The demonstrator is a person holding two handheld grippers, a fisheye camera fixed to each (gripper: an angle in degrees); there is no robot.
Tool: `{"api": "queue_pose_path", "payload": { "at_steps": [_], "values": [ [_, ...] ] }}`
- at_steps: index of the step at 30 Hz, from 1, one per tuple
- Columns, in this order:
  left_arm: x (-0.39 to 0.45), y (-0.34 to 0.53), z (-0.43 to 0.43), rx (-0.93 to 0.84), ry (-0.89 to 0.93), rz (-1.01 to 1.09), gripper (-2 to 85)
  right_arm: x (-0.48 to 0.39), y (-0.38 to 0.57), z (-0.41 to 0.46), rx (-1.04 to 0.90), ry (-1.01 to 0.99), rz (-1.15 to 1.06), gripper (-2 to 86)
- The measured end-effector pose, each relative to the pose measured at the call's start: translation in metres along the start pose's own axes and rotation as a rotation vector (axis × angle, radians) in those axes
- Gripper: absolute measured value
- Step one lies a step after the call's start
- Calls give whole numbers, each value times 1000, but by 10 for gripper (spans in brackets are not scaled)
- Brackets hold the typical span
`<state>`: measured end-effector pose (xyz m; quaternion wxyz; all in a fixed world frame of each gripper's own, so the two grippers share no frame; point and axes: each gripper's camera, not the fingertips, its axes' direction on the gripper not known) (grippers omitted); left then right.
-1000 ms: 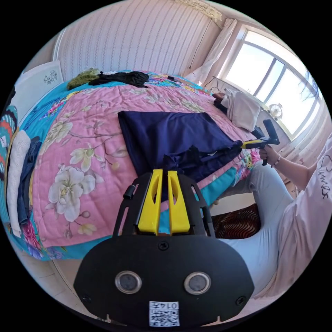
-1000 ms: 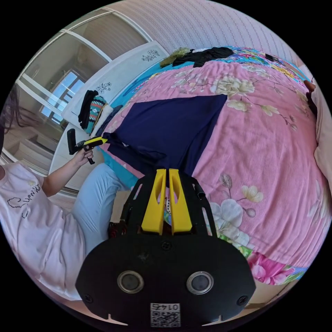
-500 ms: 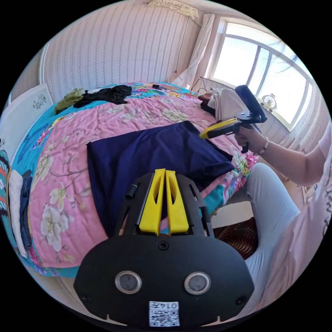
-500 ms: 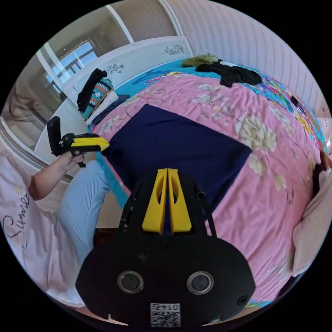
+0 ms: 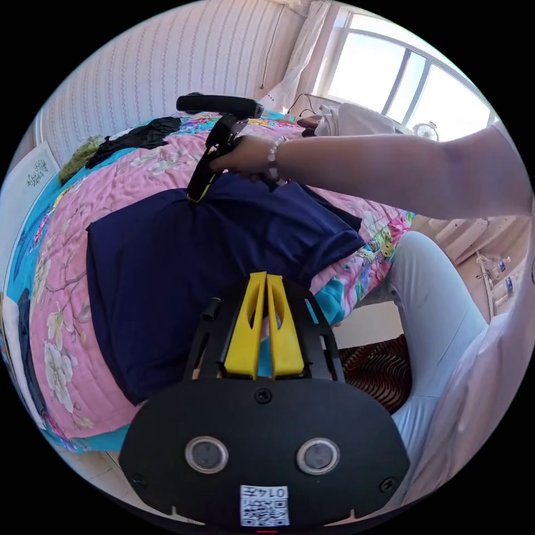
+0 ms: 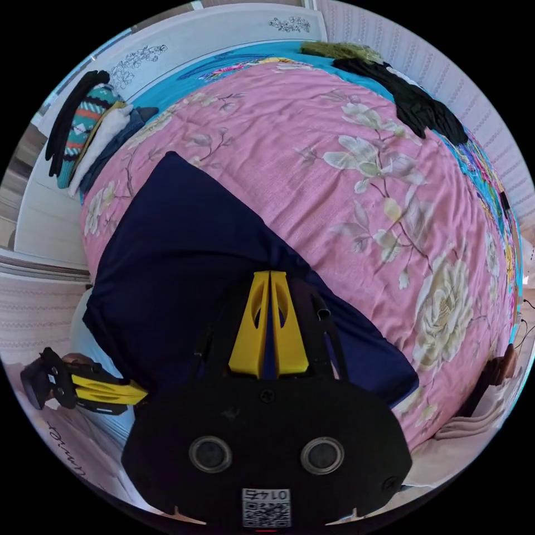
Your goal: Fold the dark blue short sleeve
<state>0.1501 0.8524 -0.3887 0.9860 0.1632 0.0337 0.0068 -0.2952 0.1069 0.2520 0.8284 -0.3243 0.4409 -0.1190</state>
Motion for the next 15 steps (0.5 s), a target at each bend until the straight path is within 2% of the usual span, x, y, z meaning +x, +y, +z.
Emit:
{"api": "queue_pose_path", "payload": {
  "at_steps": [6,9,11,15],
  "values": [
    [19,-1,4,33,8,-17,-9,13,9,6,-23,-100,6,-3],
    [35,-4,-11,106,29,18,-7,31,54,-30,214,-222,82,-2],
    [42,-12,-14,117,42,50,-4,49,124,-54,394,-337,166,0],
    [33,-48,-15,164,11,74,21,62,247,-57,491,-245,384,10]
  ]
}}
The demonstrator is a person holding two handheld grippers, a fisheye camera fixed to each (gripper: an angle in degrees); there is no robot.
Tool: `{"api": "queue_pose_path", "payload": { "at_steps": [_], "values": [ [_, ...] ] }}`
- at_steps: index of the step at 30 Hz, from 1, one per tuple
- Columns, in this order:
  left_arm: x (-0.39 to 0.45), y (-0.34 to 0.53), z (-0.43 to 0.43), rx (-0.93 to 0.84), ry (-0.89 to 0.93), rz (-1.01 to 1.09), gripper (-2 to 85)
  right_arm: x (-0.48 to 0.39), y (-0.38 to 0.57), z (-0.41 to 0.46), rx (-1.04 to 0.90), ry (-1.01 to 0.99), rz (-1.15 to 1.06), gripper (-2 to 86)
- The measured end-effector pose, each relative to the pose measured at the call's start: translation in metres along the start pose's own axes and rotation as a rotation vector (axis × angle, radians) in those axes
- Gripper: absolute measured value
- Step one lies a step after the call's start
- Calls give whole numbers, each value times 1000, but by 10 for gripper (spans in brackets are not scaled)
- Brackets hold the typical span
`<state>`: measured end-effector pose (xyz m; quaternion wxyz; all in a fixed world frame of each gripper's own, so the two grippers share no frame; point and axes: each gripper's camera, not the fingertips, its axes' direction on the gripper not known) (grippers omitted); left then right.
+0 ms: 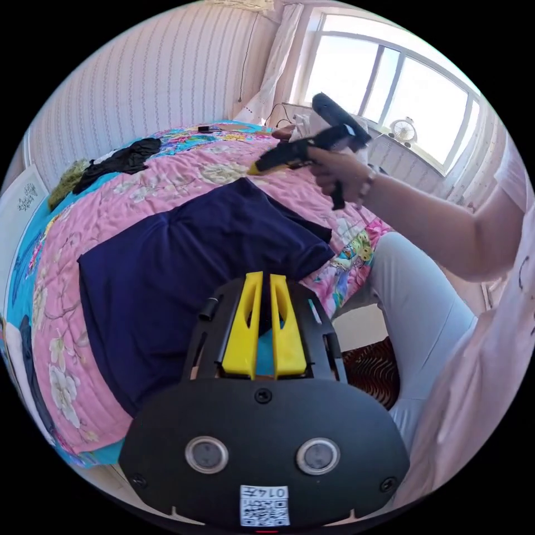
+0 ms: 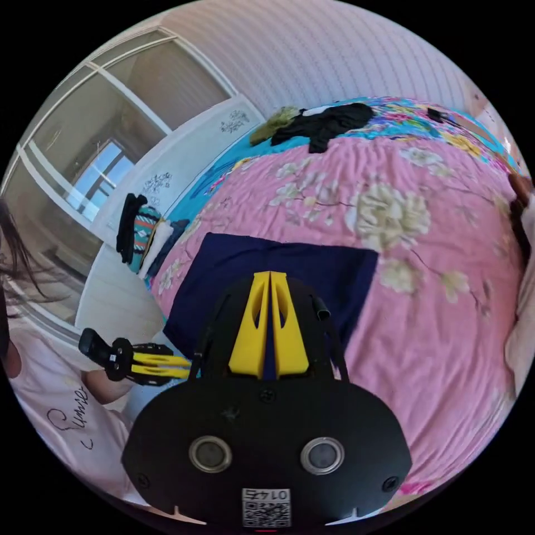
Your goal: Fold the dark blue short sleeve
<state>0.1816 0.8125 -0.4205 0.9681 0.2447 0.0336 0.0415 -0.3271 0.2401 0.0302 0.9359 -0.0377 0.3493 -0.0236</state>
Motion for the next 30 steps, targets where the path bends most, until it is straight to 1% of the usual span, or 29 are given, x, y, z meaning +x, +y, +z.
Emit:
{"api": "queue_pose_path", "payload": {
  "at_steps": [2,4,6,8,10,13,15,16,17,19,21,24,26,28,29,30],
  "values": [
    [-14,-24,8,-1,-2,17,32,22,61,-19,8,40,111,34],
    [-28,-54,20,-10,-8,31,43,32,96,-20,-16,48,175,76],
    [-47,-97,45,-27,10,28,51,37,121,-15,-25,22,219,107],
    [-60,-132,71,-56,44,10,55,41,142,-4,-24,-67,247,135],
    [-69,-165,100,-102,92,-16,60,39,155,-1,23,-30,224,127],
    [-66,-214,152,-199,113,13,65,35,169,9,13,101,111,77],
    [-54,-243,188,-272,98,64,70,41,177,8,45,70,107,59],
    [-51,-249,195,-280,89,74,71,47,181,8,53,28,113,40],
    [-46,-259,208,-289,69,89,73,53,183,8,56,-65,108,27],
    [-44,-270,226,-310,48,99,72,63,186,13,48,-170,127,19],
    [-48,-273,252,-402,25,87,58,67,186,17,36,-190,122,16],
    [-58,-269,260,-392,55,53,51,82,189,17,71,-286,170,20],
    [-63,-267,261,-379,69,45,47,92,195,9,160,-334,224,41],
    [-65,-265,261,-370,68,54,41,92,196,0,228,-318,235,78],
    [-66,-265,261,-368,64,60,36,90,193,1,217,-300,239,106],
    [-67,-266,260,-369,56,67,31,89,191,4,193,-293,238,111]
  ]
}}
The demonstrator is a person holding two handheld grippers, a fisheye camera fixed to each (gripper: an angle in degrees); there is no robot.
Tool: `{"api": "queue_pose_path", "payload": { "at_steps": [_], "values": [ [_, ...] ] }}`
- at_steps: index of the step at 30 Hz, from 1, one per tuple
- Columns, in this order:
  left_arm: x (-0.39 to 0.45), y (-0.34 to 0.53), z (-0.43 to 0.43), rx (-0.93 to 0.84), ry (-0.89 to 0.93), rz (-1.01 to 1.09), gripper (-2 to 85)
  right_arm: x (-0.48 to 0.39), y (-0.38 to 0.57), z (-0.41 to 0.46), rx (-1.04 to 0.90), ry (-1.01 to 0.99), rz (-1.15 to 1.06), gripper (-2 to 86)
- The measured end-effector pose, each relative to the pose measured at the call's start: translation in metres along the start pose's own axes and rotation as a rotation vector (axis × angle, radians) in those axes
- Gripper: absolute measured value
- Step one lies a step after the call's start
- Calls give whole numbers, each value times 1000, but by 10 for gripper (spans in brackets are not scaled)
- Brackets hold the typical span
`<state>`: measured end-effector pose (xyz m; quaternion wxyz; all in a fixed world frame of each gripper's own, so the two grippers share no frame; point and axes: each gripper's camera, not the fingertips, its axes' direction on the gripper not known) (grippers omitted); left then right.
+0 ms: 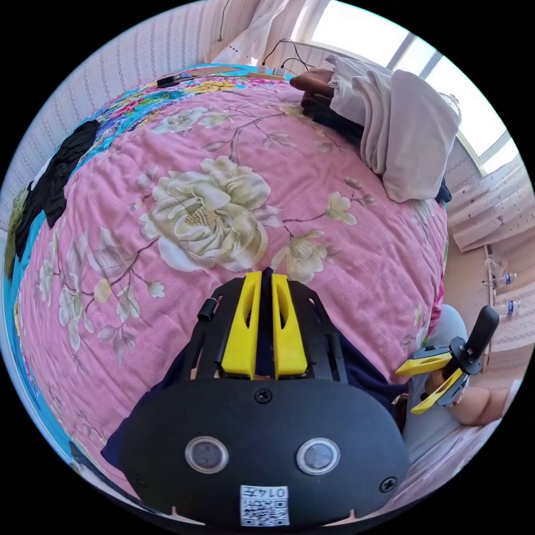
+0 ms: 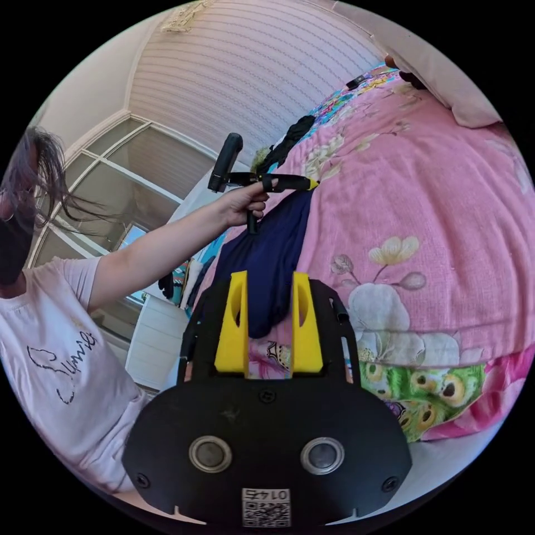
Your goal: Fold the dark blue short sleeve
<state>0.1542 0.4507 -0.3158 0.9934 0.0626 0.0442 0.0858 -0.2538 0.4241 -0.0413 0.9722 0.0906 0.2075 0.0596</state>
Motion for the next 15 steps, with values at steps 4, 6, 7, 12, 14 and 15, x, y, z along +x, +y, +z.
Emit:
{"api": "queue_pose_path", "payload": {
  "at_steps": [4,6,7,12,14,15],
  "values": [
    [-4,1,-12,2,-16,25,0,-12,-11,18,-117,113,-39,66],
    [-15,9,-32,45,5,27,-6,-12,-17,23,-157,-7,-46,28],
    [-19,12,-37,59,13,19,-7,-13,-20,26,-160,-86,-40,19],
    [-72,49,-83,146,109,-100,-9,-42,-38,34,-158,-138,-111,6],
    [-90,65,-101,165,120,-118,-10,-62,-47,40,-162,-180,-138,4],
    [-103,78,-115,187,113,-127,-10,-68,-50,42,-163,-197,-146,4]
  ]
}}
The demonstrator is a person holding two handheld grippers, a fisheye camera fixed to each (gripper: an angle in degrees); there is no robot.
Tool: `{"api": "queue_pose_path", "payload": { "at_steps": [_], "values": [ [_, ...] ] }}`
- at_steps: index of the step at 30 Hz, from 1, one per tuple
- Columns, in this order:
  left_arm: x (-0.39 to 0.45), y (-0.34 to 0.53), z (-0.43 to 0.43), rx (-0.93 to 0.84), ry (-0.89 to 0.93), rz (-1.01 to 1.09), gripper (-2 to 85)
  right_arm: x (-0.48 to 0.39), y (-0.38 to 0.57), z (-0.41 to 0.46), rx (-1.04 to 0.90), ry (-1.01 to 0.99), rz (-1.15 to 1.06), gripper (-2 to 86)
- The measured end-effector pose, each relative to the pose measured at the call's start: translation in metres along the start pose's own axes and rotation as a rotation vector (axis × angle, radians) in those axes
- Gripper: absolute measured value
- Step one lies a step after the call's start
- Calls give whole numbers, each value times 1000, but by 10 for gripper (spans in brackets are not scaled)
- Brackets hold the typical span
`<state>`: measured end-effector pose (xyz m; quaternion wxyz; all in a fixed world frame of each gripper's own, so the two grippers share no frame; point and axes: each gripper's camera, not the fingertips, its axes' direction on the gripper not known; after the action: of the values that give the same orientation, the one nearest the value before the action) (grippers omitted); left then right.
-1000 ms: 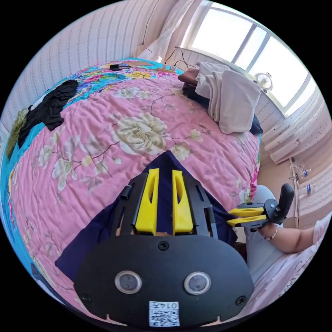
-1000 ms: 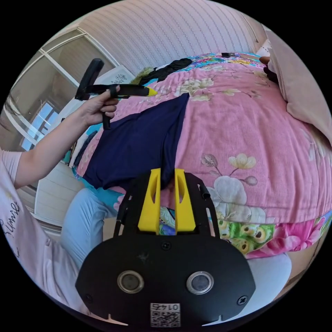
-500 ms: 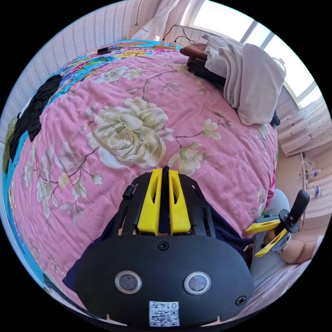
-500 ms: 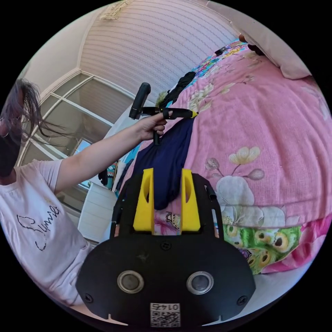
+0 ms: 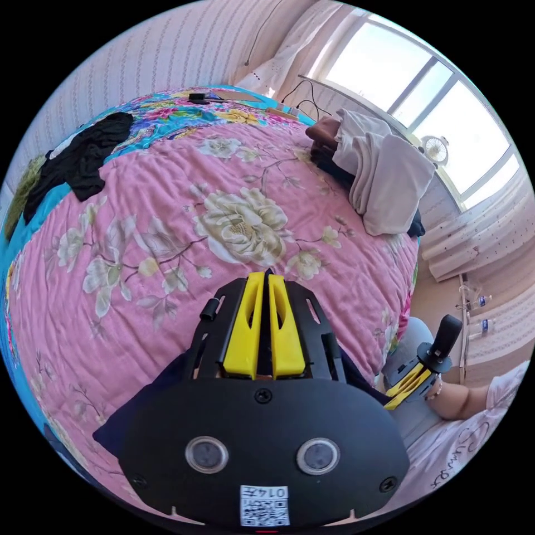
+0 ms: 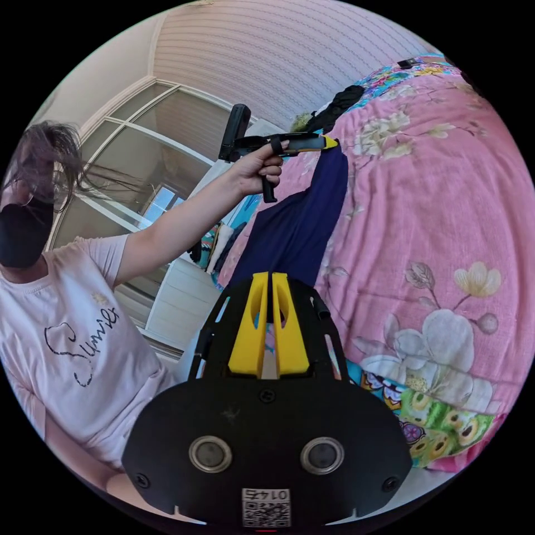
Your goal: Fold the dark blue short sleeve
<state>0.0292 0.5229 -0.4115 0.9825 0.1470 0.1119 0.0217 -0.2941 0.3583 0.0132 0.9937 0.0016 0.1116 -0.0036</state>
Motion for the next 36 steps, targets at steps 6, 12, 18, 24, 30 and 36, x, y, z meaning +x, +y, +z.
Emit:
{"api": "queue_pose_path", "payload": {
  "at_steps": [6,12,18,24,30,36],
  "values": [
    [-81,69,-99,59,-70,-130,-9,-62,-69,66,-83,-184,-129,4],
    [-174,176,-168,63,-208,-364,-3,-145,-149,202,-334,-216,-282,20],
    [-202,286,-217,156,-229,-533,29,-202,-179,291,-622,-84,-321,105],
    [-114,379,-243,193,-111,-473,27,-246,-209,252,-566,-2,-402,99],
    [-76,418,-220,106,-173,-501,68,-283,-278,254,-527,164,-474,91],
    [-73,443,-264,166,-163,-488,-2,-330,-368,300,-530,328,-567,87]
  ]
}}
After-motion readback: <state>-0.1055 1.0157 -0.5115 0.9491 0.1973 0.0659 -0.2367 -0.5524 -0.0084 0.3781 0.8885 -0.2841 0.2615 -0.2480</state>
